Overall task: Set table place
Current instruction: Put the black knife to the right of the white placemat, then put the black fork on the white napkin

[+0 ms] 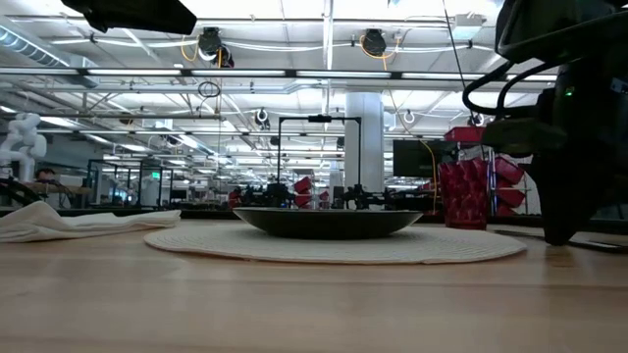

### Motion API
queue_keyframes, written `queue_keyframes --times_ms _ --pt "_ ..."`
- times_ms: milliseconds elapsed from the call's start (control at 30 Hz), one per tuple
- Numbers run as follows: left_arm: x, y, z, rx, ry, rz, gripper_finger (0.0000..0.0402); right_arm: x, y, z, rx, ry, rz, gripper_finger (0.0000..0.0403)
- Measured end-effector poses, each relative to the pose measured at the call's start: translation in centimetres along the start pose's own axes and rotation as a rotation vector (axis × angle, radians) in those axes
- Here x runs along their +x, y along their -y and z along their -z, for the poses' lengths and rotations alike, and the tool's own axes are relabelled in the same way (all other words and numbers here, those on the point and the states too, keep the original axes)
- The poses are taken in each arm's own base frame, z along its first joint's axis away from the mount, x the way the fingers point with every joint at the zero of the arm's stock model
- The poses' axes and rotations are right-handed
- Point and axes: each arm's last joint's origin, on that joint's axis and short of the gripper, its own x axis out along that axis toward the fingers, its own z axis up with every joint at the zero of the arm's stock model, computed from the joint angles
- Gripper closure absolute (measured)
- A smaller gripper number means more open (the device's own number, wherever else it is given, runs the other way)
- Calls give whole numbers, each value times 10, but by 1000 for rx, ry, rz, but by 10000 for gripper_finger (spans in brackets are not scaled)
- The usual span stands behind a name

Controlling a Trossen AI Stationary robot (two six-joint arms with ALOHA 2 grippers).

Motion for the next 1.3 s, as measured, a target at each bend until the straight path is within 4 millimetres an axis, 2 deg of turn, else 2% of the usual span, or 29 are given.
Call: queue_keyframes --times_ms 533,667,800,967,1133,1300 --pt "0 0 1 5 -10 13 307 -4 0 -6 -16 78 17 403" --pt "0 0 5 37 -55 63 307 -27 -12 -12 -59 164 -10 403" --pt "-1 -1 10 97 -117 109 307 -61 -31 -20 -111 319 -80 403" --pt "-3 0 21 130 -278 271 307 -95 -56 -17 -233 531 -199 403" --pt "-12 -5 36 36 -518 325 307 -105 -73 -8 -340 695 -306 403" --pt "-22 -10 47 -48 -700 309 307 -104 -75 -5 -393 776 -311 403"
